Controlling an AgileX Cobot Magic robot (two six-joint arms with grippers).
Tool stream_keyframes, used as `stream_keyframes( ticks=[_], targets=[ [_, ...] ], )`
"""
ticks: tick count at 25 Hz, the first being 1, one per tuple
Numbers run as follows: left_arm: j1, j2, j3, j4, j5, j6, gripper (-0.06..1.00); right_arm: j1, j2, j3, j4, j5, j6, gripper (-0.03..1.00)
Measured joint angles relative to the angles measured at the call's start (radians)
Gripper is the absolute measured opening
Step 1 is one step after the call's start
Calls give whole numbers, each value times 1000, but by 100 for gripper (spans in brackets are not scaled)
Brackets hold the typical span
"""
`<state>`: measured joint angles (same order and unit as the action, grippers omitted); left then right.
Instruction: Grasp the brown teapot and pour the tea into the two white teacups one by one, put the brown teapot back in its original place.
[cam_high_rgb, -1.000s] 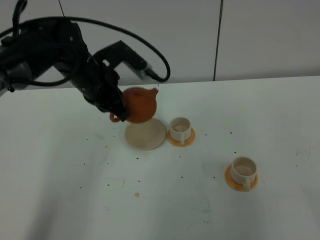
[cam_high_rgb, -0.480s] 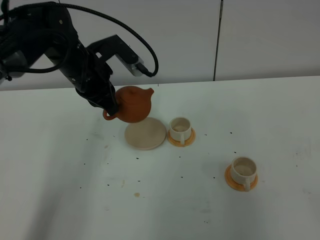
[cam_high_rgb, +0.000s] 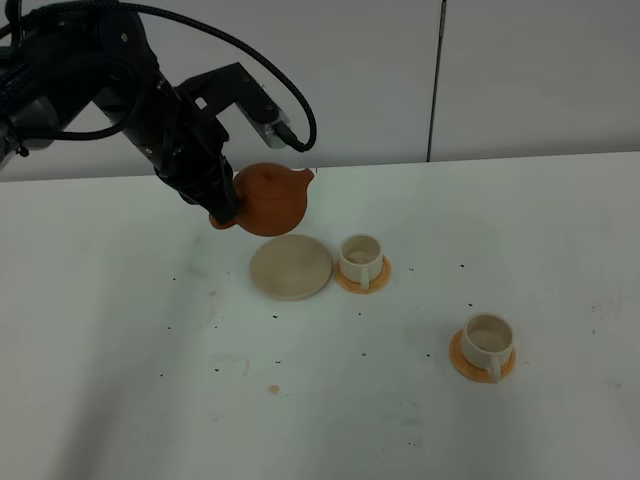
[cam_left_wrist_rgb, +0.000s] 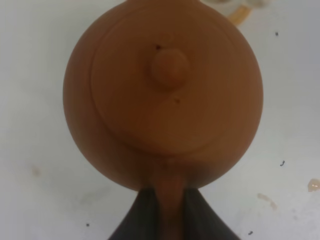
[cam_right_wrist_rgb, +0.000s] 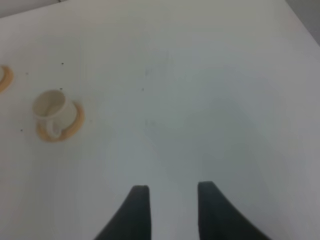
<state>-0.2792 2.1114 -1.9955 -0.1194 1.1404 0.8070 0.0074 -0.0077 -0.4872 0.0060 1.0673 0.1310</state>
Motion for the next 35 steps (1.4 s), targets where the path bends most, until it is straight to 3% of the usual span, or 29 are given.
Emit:
stream_keyframes(
  ticks=[15, 23, 35],
  targets=[
    [-19, 109, -130, -71, 43, 23, 18, 0, 0, 0, 0, 0, 0, 23],
    [-32, 123, -134, 10, 44, 27, 18, 0, 0, 1, 0, 0, 0, 23],
    [-34, 126, -134, 28, 48, 53, 18, 0, 0, 1, 0, 0, 0, 23]
  ],
)
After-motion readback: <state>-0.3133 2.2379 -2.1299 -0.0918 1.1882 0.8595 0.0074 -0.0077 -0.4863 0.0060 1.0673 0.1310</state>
